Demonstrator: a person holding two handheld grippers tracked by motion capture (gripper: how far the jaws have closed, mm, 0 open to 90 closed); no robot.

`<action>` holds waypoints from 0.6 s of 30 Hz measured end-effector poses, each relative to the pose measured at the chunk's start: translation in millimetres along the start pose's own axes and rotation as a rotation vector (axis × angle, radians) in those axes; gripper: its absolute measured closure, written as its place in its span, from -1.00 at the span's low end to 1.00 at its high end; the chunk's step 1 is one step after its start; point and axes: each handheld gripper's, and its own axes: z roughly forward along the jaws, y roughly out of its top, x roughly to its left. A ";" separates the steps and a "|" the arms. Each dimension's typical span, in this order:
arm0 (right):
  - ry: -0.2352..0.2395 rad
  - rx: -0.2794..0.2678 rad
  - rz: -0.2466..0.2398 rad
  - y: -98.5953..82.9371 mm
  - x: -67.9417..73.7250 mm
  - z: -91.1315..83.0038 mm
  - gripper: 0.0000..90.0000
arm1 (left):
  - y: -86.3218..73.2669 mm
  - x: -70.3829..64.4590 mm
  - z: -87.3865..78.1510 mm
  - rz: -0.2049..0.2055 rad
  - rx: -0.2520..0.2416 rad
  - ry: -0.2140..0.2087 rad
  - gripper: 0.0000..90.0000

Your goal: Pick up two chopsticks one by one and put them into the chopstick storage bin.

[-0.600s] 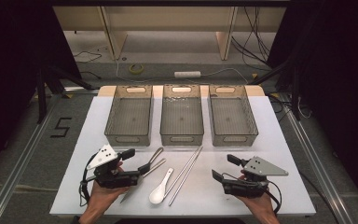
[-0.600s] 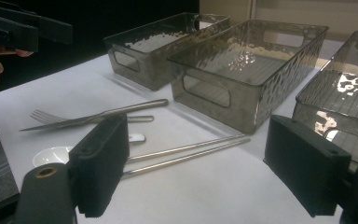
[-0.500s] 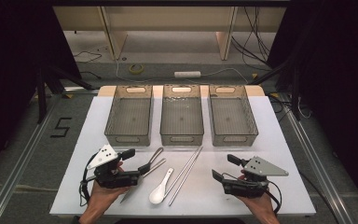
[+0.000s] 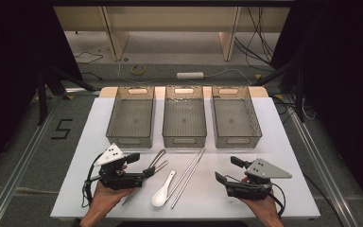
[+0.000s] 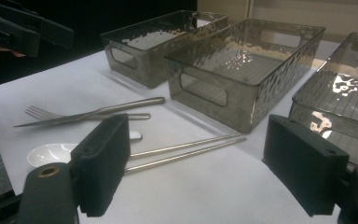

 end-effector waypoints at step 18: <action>0.012 0.006 0.008 -0.1 -1.8 0.7 -0.46 | 25.7 -21.9 61.8 0.092 0.379 0.022 -0.46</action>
